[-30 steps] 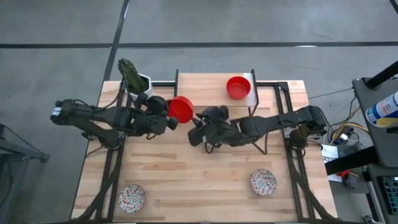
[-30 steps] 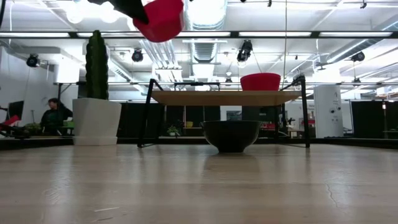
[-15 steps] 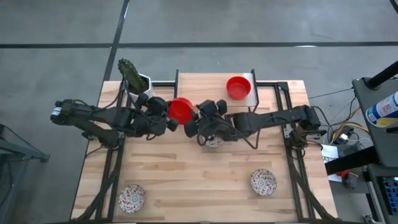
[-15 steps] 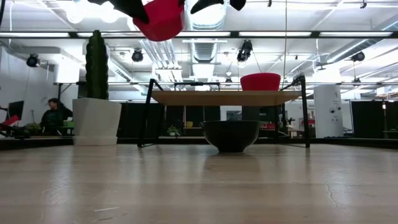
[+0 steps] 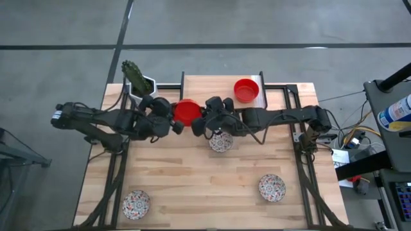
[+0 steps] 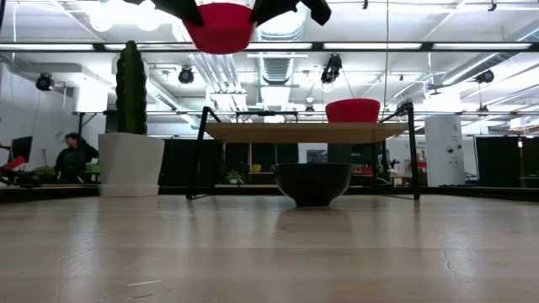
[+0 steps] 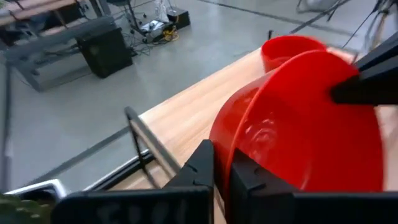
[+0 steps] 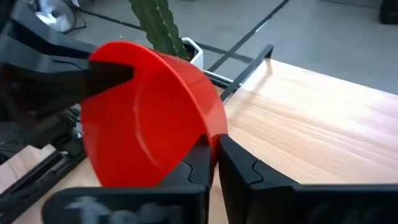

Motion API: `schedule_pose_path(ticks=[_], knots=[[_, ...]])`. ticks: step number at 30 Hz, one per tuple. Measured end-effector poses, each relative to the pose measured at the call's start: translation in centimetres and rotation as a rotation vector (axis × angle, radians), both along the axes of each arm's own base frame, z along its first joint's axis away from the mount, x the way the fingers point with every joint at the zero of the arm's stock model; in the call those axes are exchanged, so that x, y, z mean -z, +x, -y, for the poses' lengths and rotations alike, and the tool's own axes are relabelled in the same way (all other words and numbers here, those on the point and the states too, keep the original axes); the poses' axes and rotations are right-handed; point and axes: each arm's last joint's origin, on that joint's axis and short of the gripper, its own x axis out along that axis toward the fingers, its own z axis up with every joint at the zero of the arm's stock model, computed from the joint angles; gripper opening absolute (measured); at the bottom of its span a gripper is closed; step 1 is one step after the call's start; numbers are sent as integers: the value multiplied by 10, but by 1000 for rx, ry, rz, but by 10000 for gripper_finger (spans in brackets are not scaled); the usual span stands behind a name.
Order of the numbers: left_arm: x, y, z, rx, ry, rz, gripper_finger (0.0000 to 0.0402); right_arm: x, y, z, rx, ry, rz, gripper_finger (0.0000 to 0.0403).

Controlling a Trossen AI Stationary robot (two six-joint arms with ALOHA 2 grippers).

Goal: Pick & Place Mini bowls
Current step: Stack the red bowl on the red bowl on the shelf

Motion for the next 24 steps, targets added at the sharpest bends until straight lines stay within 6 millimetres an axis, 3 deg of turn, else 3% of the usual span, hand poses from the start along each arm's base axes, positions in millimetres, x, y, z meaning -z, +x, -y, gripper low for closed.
schedule_pose_path(ticks=[7, 14, 18, 24], knots=[[-19, -6, -1, 89, -32, 115, 85, -7, -11, 10, 20, 46, -6, 8], [-40, -23, -4, 97, -2, 227, 137, -19, -32, 38, 83, 71, -45, 7], [-45, -31, -5, 123, -19, 257, 139, -30, -53, 58, 110, 104, -85, 7], [-47, -35, -4, 225, -74, 267, 139, -43, -102, 99, 232, 186, -197, 8]])
